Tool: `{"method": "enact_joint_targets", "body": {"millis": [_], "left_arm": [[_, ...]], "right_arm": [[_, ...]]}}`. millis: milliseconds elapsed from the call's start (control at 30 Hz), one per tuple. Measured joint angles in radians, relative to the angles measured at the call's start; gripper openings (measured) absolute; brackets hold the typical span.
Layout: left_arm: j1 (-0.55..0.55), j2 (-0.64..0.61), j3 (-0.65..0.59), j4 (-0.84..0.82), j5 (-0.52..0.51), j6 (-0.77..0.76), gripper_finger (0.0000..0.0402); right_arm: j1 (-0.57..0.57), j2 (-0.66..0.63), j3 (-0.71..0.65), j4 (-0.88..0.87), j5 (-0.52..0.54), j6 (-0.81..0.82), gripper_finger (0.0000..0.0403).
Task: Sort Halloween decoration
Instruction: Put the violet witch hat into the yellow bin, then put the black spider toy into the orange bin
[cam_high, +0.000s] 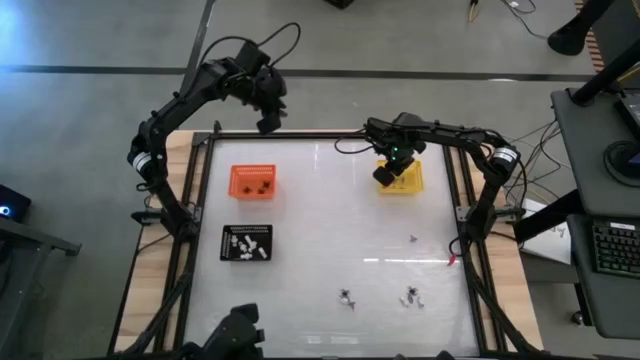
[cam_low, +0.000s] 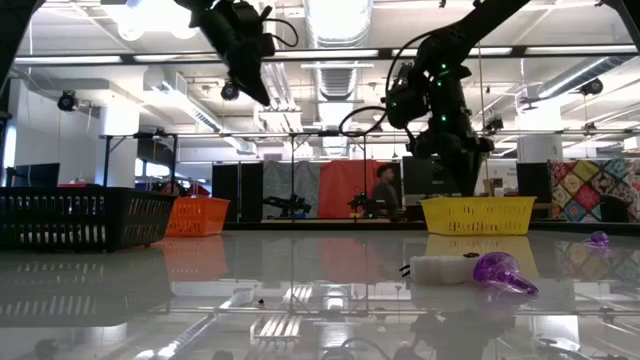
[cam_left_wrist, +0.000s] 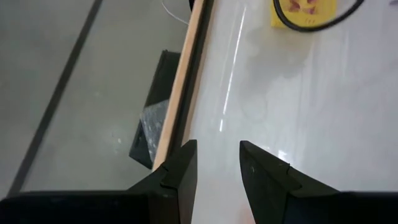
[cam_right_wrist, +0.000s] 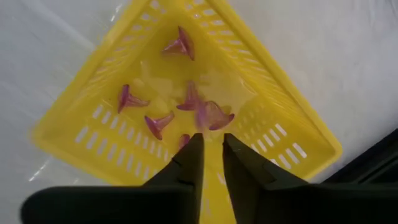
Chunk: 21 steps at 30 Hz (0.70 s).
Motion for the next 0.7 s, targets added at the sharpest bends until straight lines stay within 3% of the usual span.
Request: {"method": "enact_joint_targets", "body": {"millis": [367,600,700], "left_arm": [[-0.026,0.000,0.000,-0.196,0.003,-0.041,0.0103],[-0.070,0.000,0.000,-0.291,0.162,-0.024,0.0103],[-0.089,0.000,0.000,-0.307,0.180,-0.024,0.0103]], "right_arm": [[0.014,-0.038,0.015,-0.088,-0.005,0.034,0.0146],[0.080,-0.160,0.022,-0.098,-0.023,0.201,0.0159],[0.128,-0.218,0.020,-0.109,-0.023,0.306,0.0160]]}}
